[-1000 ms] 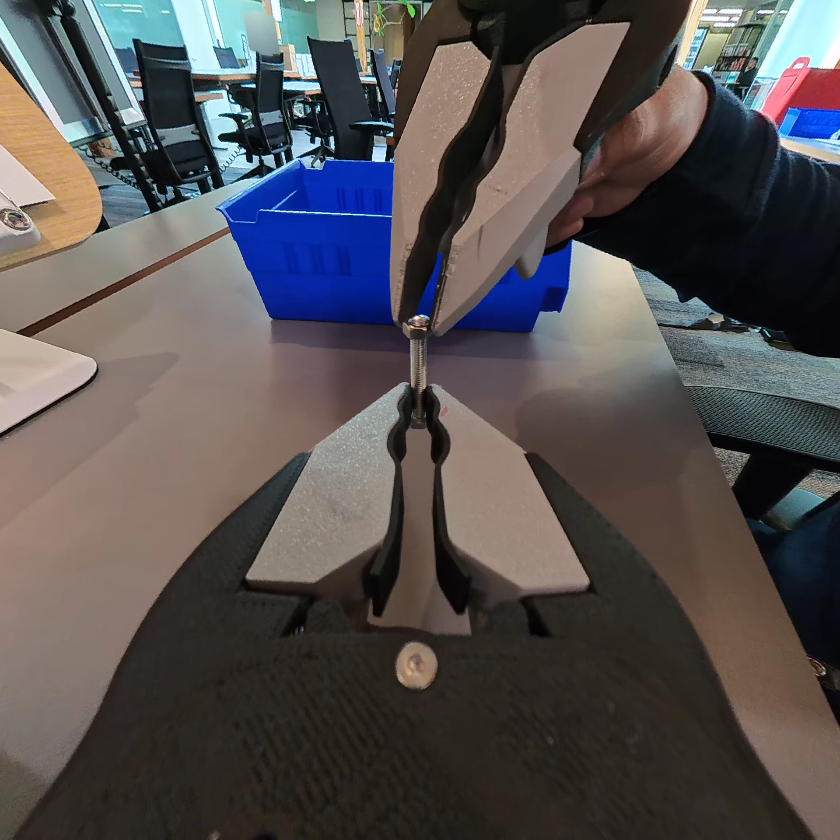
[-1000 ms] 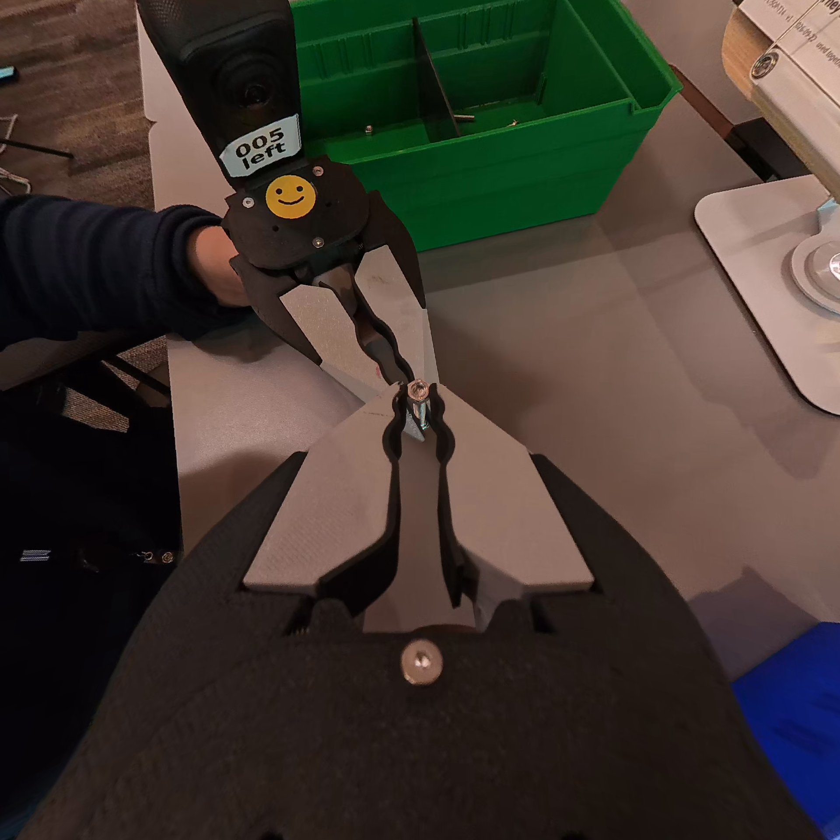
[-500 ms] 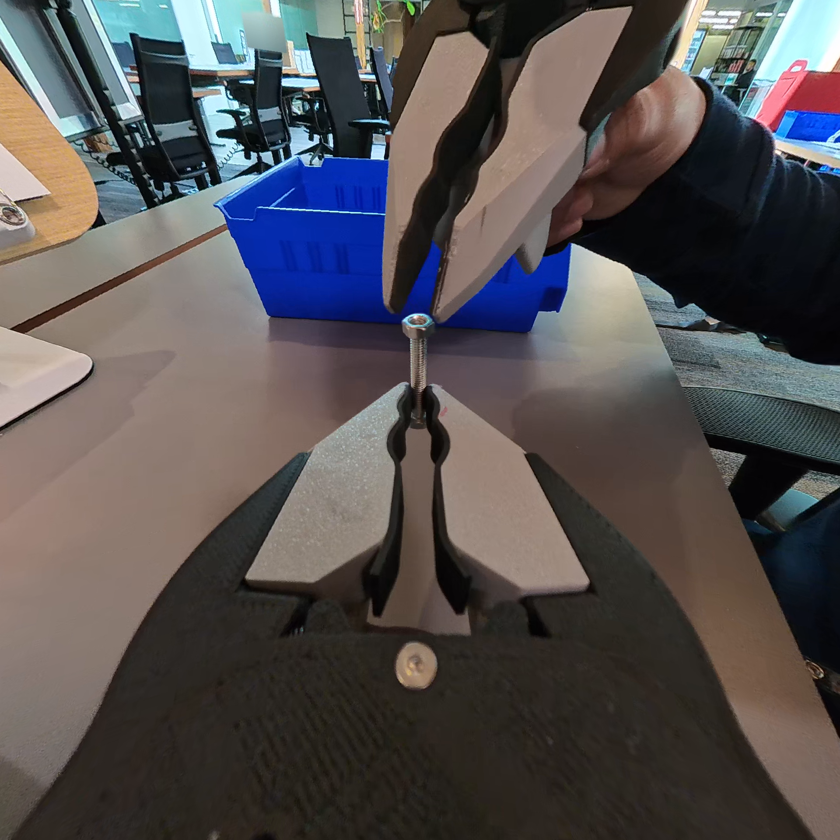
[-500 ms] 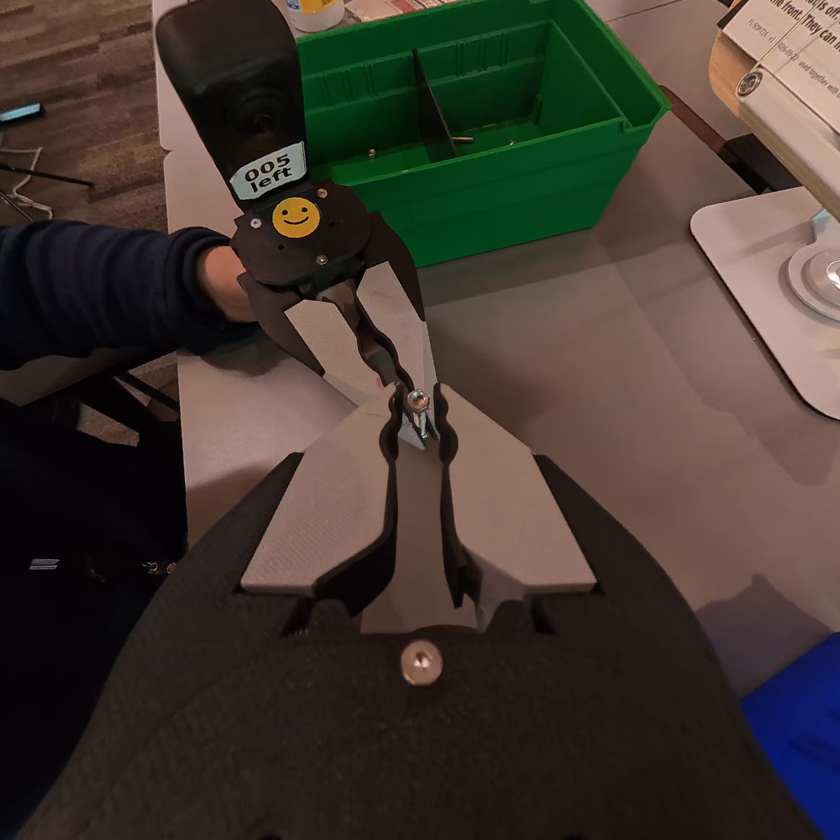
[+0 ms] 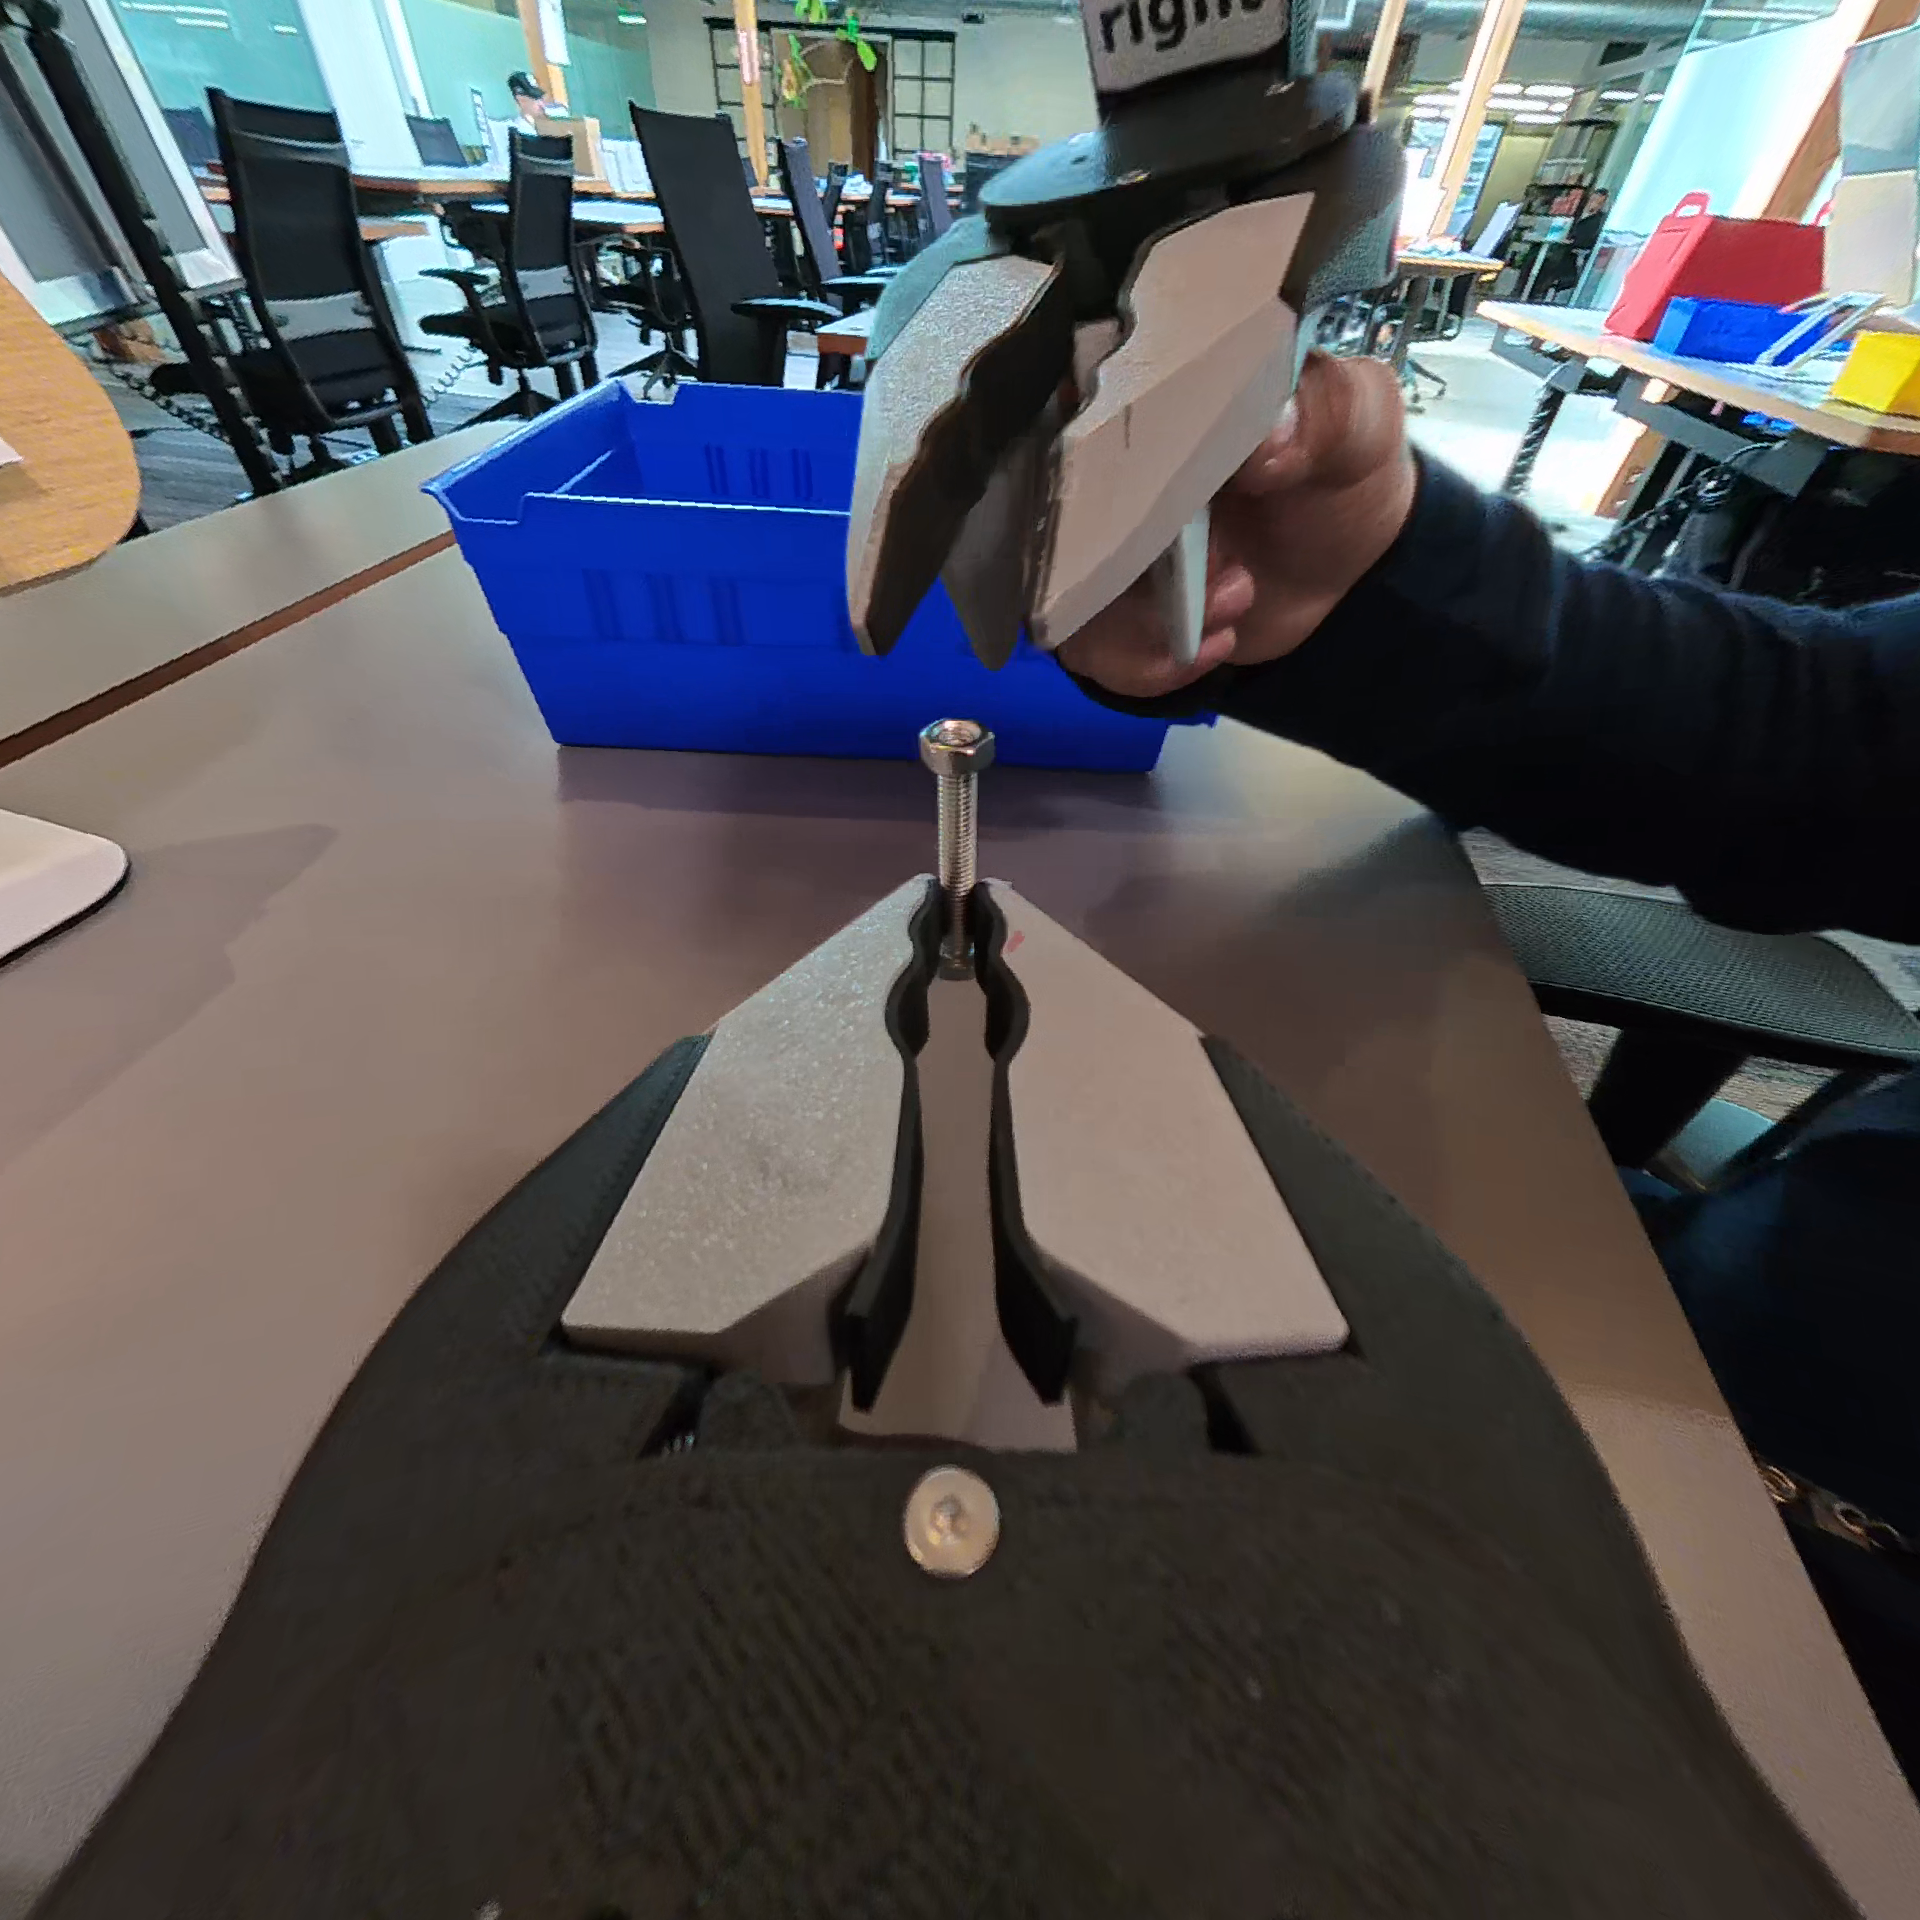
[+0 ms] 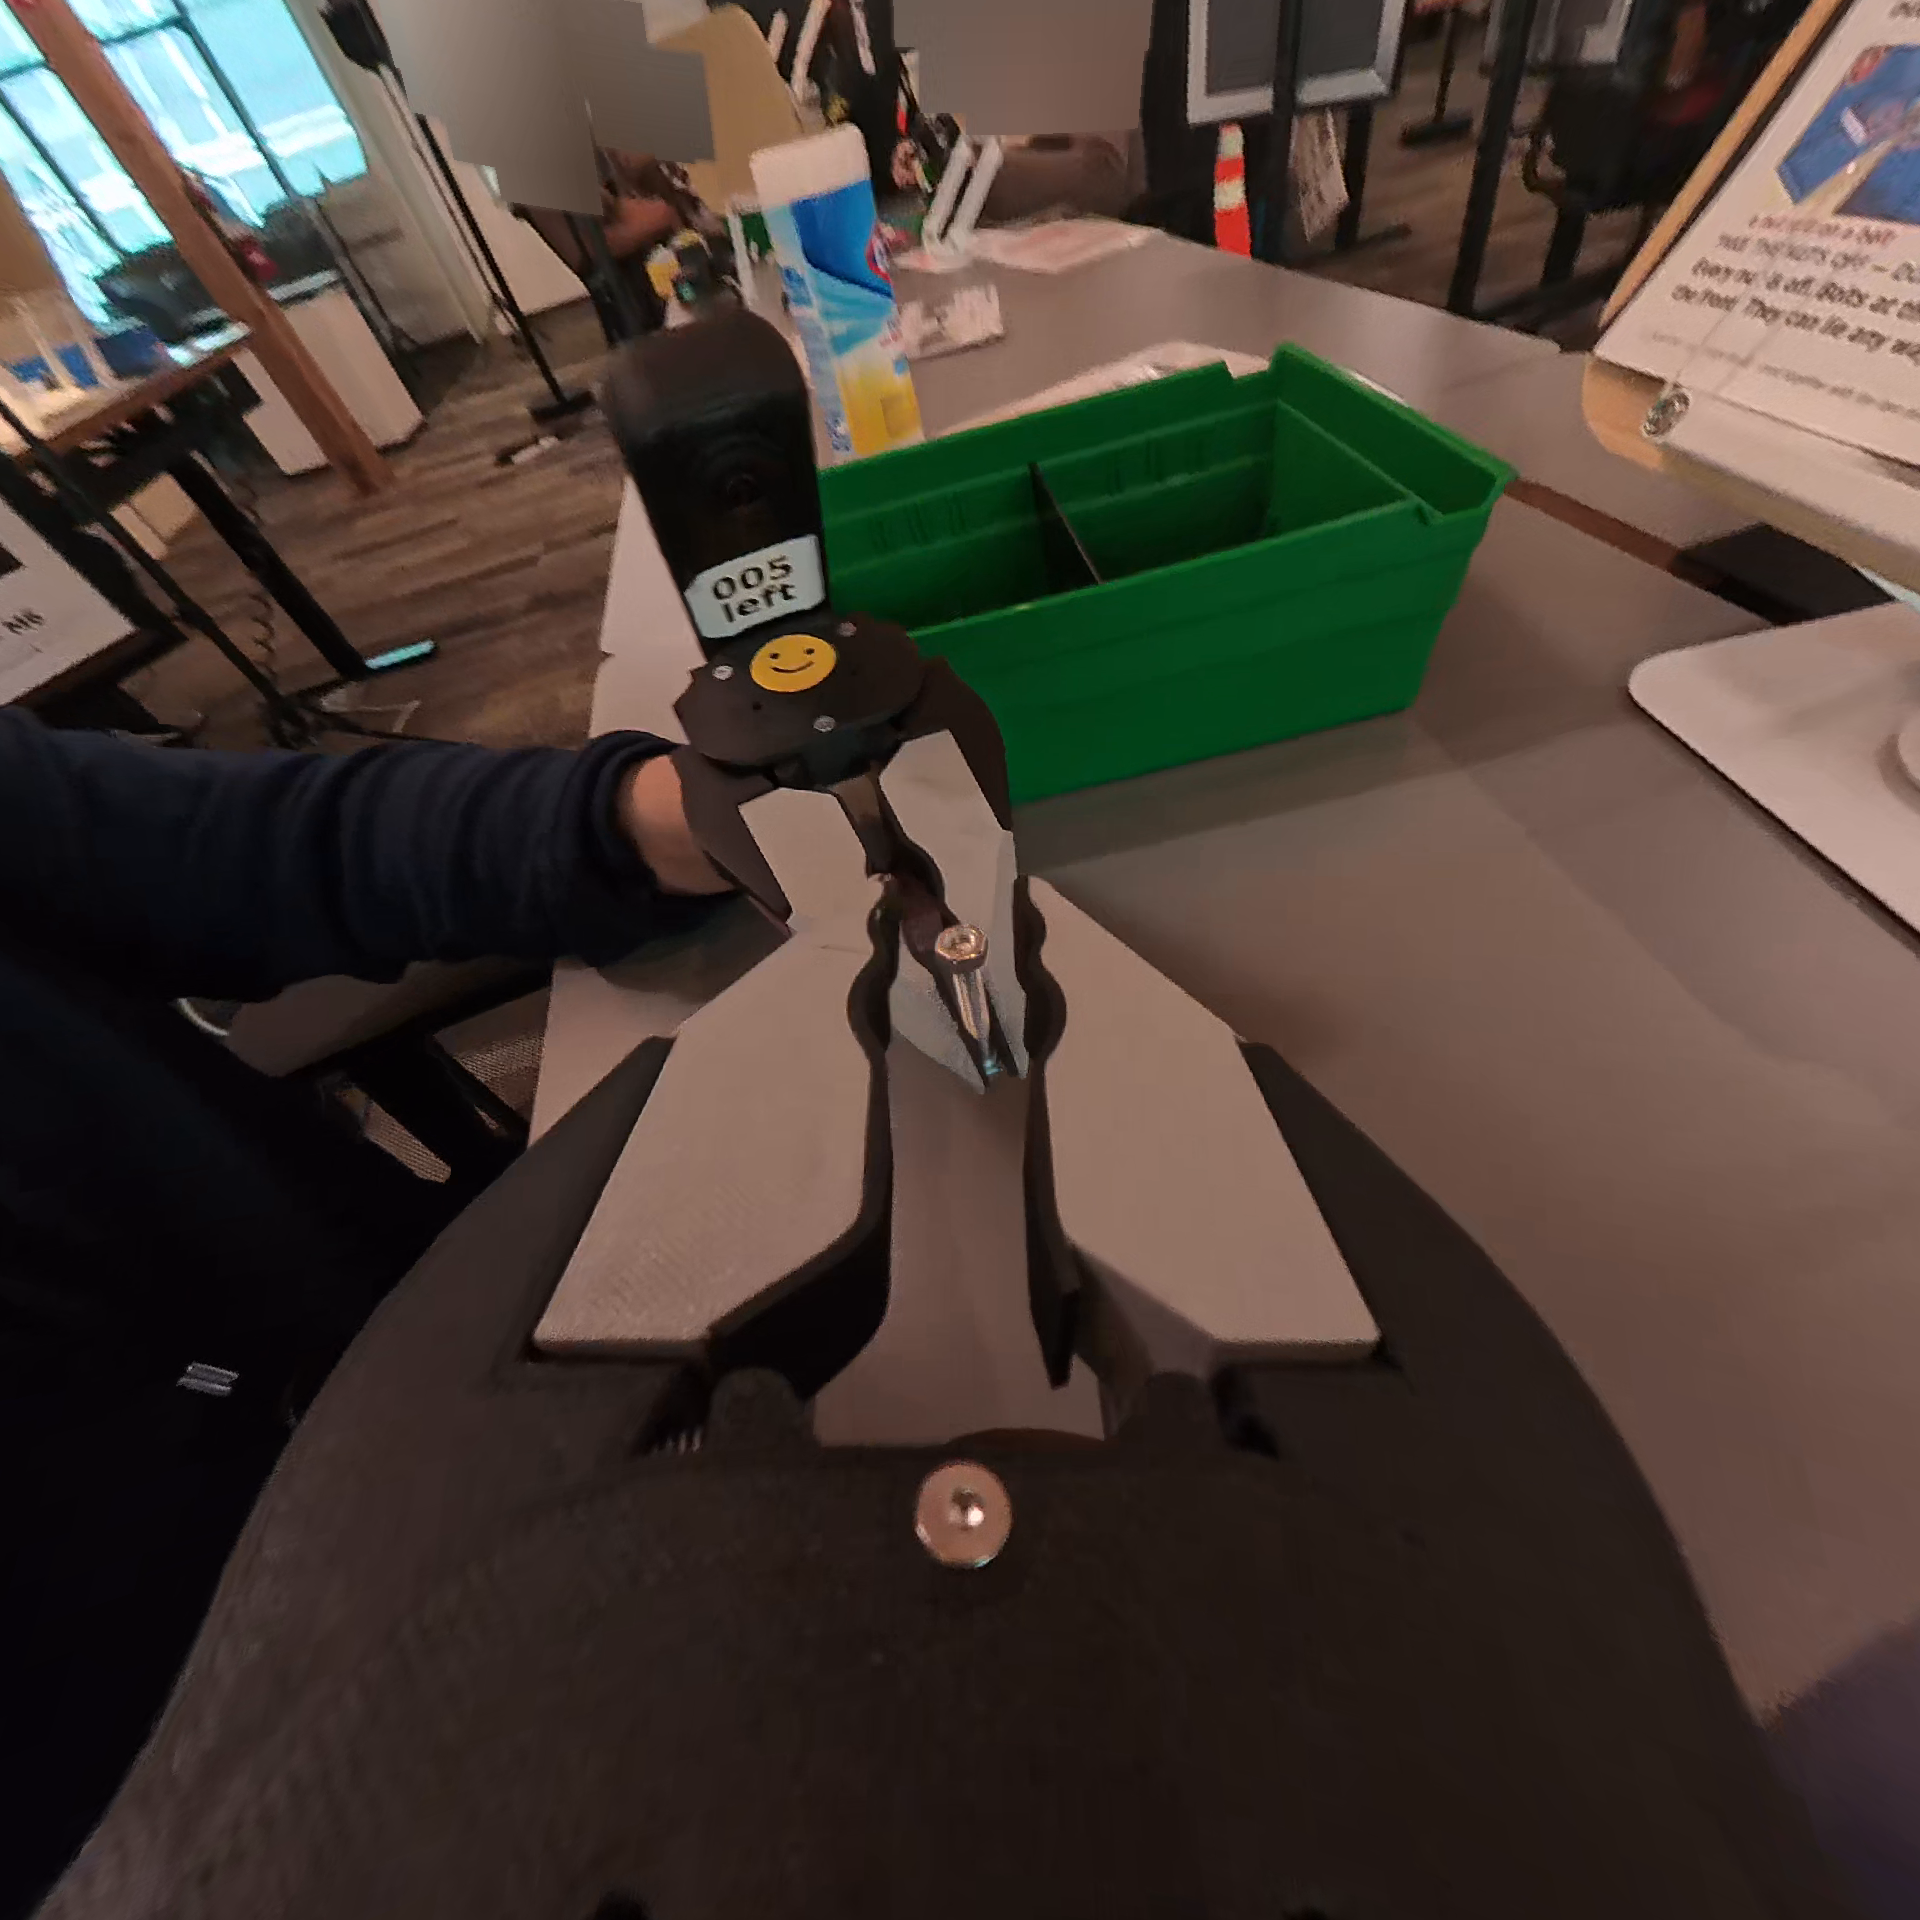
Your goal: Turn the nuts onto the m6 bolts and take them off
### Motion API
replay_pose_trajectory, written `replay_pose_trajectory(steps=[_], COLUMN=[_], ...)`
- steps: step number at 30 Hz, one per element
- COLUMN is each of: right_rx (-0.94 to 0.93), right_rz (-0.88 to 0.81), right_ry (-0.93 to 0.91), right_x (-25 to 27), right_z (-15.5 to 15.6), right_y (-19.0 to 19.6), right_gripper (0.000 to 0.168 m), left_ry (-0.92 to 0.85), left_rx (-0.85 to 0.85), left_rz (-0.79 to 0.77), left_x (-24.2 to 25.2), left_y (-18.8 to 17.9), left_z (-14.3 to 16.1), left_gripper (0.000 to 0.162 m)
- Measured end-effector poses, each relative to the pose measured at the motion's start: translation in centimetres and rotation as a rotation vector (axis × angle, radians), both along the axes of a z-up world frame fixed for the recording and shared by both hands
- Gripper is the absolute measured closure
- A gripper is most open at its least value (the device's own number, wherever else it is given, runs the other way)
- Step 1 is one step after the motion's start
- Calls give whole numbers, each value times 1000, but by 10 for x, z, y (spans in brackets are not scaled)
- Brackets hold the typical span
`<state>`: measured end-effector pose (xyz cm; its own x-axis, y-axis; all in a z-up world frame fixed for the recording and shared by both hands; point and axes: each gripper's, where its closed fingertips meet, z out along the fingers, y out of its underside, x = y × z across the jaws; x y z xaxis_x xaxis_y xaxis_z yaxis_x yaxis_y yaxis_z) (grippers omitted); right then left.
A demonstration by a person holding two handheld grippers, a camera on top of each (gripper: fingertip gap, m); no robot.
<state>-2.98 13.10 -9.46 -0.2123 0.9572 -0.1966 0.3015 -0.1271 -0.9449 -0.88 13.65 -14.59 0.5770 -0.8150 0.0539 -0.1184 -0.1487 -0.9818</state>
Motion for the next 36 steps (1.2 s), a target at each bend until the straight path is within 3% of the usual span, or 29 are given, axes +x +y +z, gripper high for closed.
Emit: replay_pose_trajectory(steps=[9, 18, 36], right_rx=[28, 61, 93], right_rz=[177, 210, 244], right_ry=[83, 105, 88], right_x=[15, 25, 24], right_z=[-5, -3, -9], right_y=[-24, -33, -42], right_gripper=[150, 151, 156], left_ry=[-10, 10, 2], left_rx=[-25, -18, -15], left_rz=[-151, -232, -251], left_x=[14, 24, 27], left_y=[-21, -37, -42], left_z=[-2, 2, 4], left_gripper=[158, 158, 158])
